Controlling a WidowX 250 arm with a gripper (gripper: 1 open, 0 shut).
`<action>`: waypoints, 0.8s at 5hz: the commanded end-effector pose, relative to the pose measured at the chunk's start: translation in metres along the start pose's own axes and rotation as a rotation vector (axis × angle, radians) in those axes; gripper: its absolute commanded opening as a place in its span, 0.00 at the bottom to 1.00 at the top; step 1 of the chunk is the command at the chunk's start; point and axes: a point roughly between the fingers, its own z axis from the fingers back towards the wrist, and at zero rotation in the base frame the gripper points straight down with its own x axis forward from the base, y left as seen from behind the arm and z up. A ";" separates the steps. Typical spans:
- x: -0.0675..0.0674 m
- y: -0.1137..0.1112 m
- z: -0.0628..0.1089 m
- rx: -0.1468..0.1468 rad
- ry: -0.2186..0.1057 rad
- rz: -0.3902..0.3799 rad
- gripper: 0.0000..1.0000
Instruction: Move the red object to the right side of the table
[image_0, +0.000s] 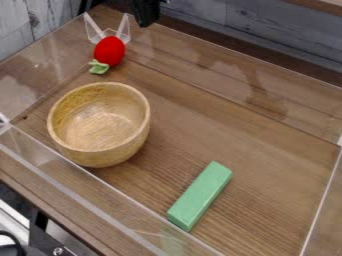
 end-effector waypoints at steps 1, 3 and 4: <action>0.008 0.029 0.024 0.075 -0.076 0.090 1.00; 0.003 0.076 0.003 0.093 -0.043 0.092 1.00; -0.006 0.103 -0.009 0.111 -0.027 0.109 1.00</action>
